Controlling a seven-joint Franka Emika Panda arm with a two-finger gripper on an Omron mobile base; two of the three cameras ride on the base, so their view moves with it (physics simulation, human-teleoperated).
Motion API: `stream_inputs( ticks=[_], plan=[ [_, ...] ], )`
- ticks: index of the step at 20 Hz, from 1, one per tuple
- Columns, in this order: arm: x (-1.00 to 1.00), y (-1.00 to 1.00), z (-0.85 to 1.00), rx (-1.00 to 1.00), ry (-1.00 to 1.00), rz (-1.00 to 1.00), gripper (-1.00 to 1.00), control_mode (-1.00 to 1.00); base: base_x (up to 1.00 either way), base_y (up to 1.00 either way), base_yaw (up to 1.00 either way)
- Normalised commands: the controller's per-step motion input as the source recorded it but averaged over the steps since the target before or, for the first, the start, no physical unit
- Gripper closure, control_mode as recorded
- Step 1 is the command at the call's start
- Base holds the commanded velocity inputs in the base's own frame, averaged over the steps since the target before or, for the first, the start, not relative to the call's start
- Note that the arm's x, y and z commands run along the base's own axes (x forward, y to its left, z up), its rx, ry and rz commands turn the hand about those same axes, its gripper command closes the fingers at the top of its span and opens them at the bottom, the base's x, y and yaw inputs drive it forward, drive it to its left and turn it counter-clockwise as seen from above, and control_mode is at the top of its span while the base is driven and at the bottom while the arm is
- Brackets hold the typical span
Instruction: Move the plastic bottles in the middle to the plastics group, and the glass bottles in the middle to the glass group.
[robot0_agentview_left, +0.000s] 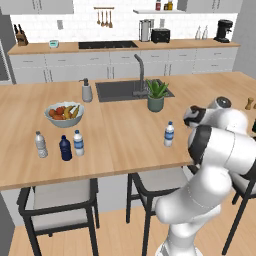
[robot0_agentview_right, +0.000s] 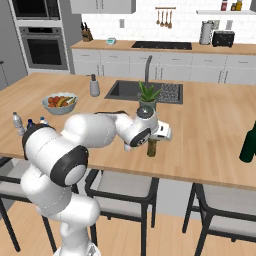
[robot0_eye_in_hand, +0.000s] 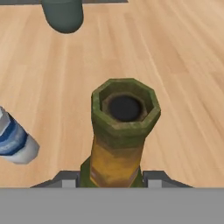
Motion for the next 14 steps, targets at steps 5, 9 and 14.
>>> stream_inputs(
  ticks=[5, 9, 14],
  plan=[
    [0.00, -1.00, 0.11, 0.00, 0.01, 0.00, 1.00, -1.00, 0.00, 0.00, 0.00],
    [0.00, -0.96, 0.02, 0.00, 0.00, 0.00, 1.00, -1.00, 0.00, 0.00, 0.00],
    [0.00, -0.63, 0.00, 0.00, 0.00, 0.00, 1.00, -1.00, 0.00, 0.00, 0.00]
  ],
)
